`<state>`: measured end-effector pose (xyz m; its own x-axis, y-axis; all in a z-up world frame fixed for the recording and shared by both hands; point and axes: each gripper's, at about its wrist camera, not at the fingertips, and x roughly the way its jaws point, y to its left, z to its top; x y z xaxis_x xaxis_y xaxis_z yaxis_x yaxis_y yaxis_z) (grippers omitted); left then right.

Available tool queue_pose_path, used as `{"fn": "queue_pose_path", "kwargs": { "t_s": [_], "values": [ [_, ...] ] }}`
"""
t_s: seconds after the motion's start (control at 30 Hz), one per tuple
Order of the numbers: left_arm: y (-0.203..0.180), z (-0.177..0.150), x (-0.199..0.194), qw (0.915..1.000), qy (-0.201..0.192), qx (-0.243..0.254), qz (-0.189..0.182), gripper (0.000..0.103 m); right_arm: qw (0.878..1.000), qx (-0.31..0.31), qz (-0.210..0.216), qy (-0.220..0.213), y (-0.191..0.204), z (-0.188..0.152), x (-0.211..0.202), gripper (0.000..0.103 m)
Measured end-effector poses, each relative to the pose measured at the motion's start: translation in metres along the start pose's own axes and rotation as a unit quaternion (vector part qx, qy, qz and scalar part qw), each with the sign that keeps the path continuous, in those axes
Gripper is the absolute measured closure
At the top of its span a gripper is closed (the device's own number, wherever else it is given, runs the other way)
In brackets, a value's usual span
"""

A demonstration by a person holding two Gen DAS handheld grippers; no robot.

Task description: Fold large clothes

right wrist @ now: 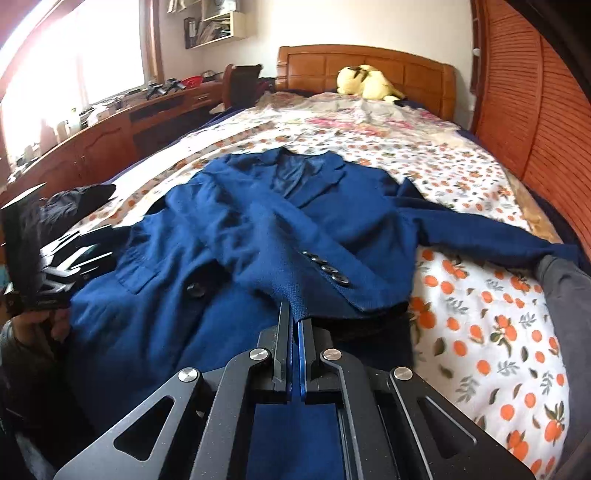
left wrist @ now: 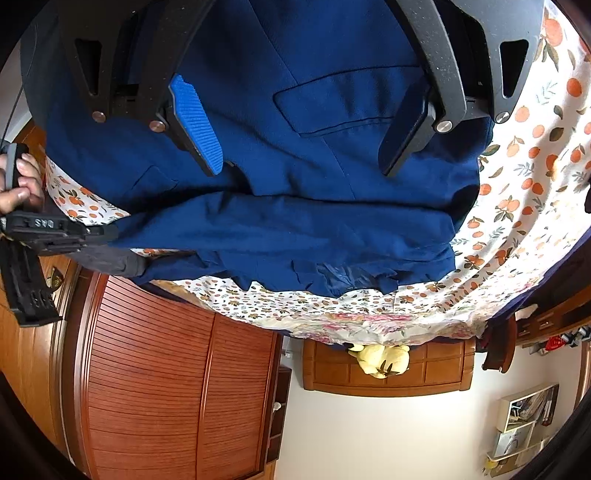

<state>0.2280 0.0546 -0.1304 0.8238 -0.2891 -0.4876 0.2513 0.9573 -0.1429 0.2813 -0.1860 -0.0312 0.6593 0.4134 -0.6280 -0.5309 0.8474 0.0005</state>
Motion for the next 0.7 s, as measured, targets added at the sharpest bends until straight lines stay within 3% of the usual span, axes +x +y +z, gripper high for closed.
{"fn": "queue_pose_path", "kwargs": {
  "t_s": [0.2,0.33,0.43,0.57,0.7],
  "values": [
    [0.002,-0.003,0.0,1.0,0.003,-0.003,0.001,0.016,1.0,-0.012,-0.001,0.013,0.012,-0.006,-0.001,0.101],
    [0.001,-0.004,0.001,1.0,0.006,-0.001,0.005,0.016,0.999,-0.02,-0.027,0.013,0.012,-0.002,-0.006,0.101],
    [0.0,-0.005,0.003,0.9999,0.009,0.001,0.009,0.016,0.999,-0.027,-0.04,0.002,0.013,0.005,-0.011,0.09],
    [-0.001,-0.006,0.004,0.9999,0.011,0.002,0.013,0.016,0.999,-0.02,-0.044,-0.026,0.013,0.015,-0.019,0.064],
    [-0.001,-0.008,0.004,0.9998,0.012,0.004,0.015,0.016,0.998,-0.029,-0.053,-0.027,0.013,0.016,-0.009,0.057]
  ]
}}
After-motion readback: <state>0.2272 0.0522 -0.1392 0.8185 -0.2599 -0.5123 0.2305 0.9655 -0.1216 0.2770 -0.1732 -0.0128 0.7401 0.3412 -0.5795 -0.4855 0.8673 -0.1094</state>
